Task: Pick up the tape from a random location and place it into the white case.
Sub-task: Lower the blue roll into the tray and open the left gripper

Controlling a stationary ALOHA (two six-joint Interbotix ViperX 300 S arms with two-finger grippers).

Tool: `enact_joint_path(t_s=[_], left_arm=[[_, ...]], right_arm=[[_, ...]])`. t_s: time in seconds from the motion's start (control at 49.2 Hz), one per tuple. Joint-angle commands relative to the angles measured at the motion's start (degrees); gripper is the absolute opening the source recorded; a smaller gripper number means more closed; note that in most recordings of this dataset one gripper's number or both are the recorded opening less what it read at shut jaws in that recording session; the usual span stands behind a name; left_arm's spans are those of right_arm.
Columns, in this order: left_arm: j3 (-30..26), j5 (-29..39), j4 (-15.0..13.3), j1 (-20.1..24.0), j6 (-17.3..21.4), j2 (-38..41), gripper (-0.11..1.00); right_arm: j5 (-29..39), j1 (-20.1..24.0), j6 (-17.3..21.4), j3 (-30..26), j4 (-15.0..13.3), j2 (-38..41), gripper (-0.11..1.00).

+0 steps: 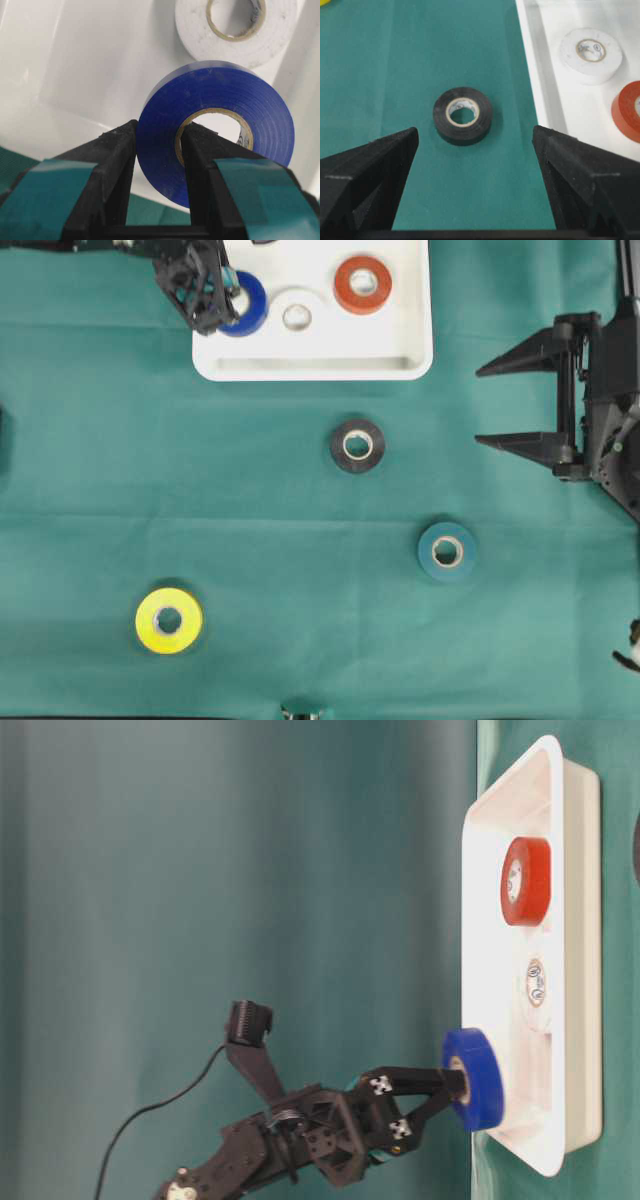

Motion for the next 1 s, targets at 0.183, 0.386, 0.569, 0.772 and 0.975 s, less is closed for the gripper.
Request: enact_joint_path(t_s=[0.183, 0.386, 0.569, 0.772, 0.975], left_arm=[[-0.09, -2.64, -0.09, 0.62, 0.00, 1.85, 0.23], [0.09, -4.39, -0.18, 0.53, 0.00, 3.25, 0.23], [0.09, -4.75, -0.18, 0.53, -0.09, 4.31, 0.23], [-0.18, -4.57, -0.18, 0.53, 0.09, 4.57, 0.23], [-0.09, -4.48, -0.18, 0.53, 0.00, 4.48, 0.25]], right_arm=[[-0.44, -0.18, -0.09, -1.58, -0.26, 0.26, 0.88], [-0.44, -0.18, -0.09, -1.58, -0.26, 0.44, 0.88], [-0.44, -0.18, -0.09, -1.58, -0.26, 0.53, 0.88], [-0.53, -0.18, -0.09, -1.58, -0.26, 0.79, 0.88], [-0.62, -0.18, -0.09, -1.58, -0.26, 0.88, 0.88]])
